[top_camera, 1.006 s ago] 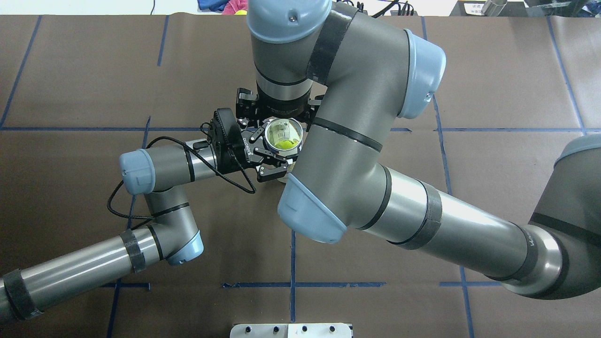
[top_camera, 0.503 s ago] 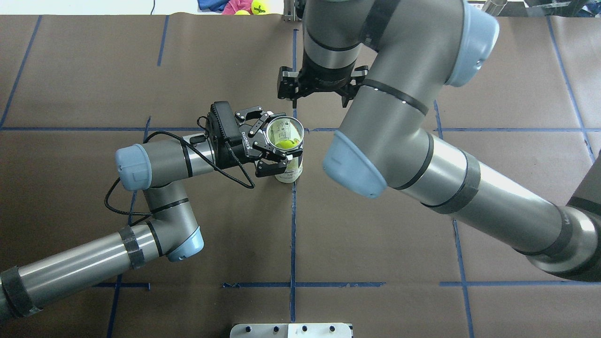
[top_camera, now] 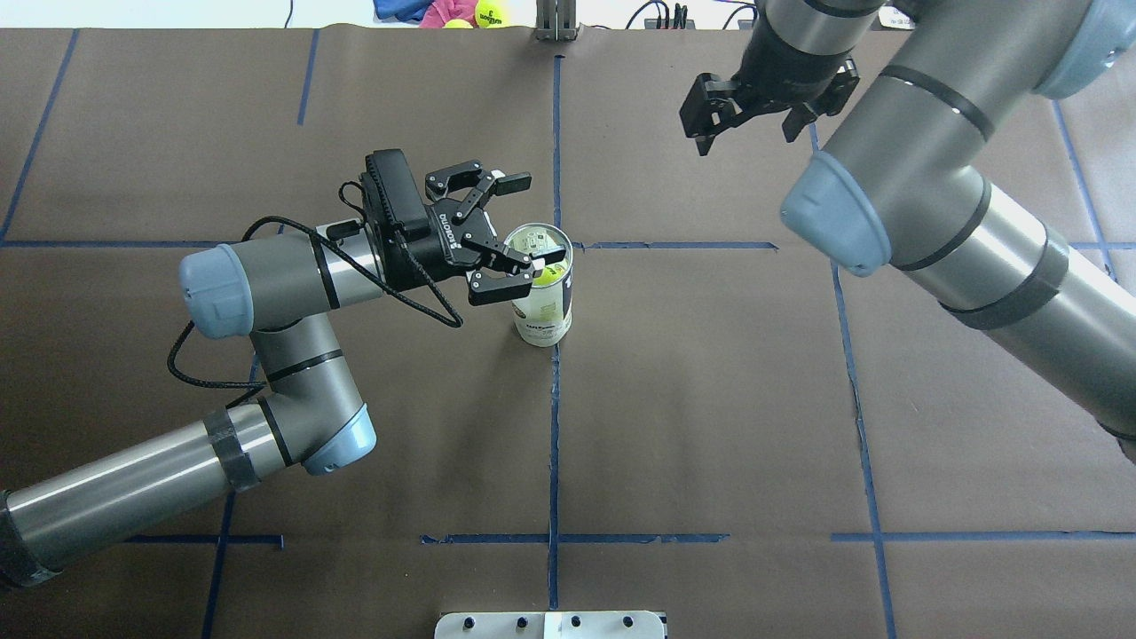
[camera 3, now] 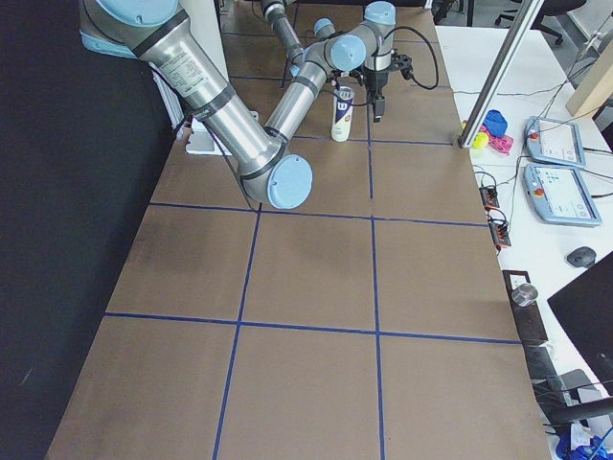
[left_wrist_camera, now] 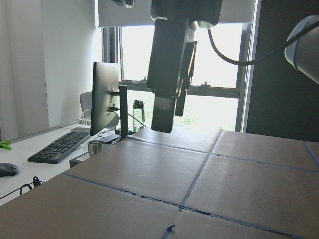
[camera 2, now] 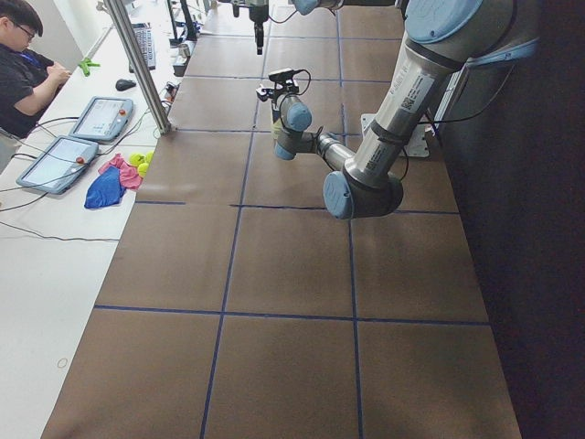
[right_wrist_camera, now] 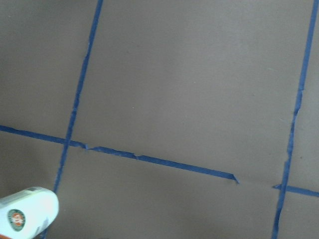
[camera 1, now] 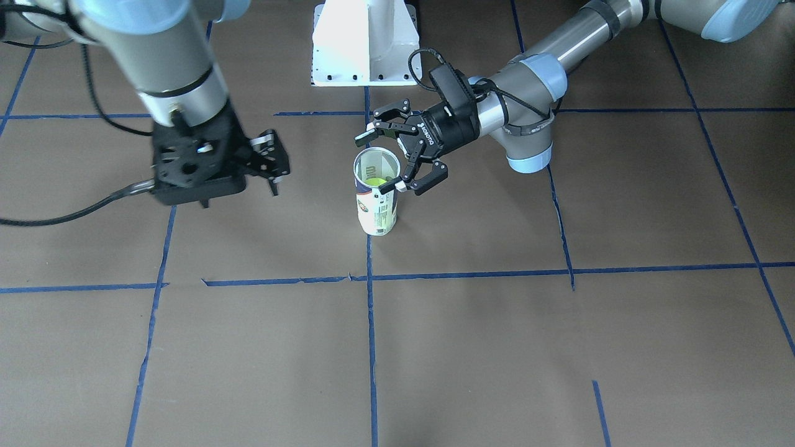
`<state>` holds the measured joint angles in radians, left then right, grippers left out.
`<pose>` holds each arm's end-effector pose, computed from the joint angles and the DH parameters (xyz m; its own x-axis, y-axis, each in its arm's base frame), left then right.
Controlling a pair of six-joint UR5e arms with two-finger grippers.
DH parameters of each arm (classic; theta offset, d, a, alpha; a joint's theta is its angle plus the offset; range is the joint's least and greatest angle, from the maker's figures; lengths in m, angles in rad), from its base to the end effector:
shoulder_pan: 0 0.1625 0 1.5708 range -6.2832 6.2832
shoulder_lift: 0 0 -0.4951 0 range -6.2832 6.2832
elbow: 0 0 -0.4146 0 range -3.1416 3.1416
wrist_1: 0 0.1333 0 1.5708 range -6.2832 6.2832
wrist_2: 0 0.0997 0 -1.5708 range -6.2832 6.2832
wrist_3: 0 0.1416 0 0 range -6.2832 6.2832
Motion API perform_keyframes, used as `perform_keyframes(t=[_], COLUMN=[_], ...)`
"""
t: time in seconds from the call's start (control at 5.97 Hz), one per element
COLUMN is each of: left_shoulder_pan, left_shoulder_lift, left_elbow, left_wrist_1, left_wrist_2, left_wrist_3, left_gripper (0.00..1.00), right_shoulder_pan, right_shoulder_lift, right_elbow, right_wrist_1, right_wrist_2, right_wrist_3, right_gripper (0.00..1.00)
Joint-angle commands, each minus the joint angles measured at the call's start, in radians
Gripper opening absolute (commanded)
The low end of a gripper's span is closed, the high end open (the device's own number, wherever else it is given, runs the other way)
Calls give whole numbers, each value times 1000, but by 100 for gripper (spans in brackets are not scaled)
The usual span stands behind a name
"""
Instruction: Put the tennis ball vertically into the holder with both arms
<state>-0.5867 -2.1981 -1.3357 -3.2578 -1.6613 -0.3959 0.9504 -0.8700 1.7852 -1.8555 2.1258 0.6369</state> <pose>0.5565 -0.5147 0.2491 0.2917 0.9095 -0.2963 0.5613 0.0880 0.8229 -0.3729 -0.6228 0.2507 0.6900 -0.2096 0.6928 0.0737 0.9725 0.2208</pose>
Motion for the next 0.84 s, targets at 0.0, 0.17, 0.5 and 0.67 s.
perform_keyframes(t=[0.0, 0.17, 0.5, 0.67], left_shoulder_pan=[-89, -172, -359, -411], left_shoulder_lift=[3, 3, 3, 3], left_elbow=[-40, -51, -63, -71], left_wrist_1=[181, 331, 610, 760], left_wrist_2=[-11, -97, -280, -372], left_wrist_3=[0, 0, 11, 17], left_gripper=[99, 99, 100, 100], right_shoulder_pan=[152, 256, 397, 457], right_shoulder_lift=[-191, -281, -422, -495], right_elbow=[-4, -9, -12, -12], right_wrist_1=[111, 111, 113, 114], right_wrist_2=[77, 130, 169, 171], right_wrist_3=[-238, -420, -642, -743], right_gripper=[100, 100, 100, 100])
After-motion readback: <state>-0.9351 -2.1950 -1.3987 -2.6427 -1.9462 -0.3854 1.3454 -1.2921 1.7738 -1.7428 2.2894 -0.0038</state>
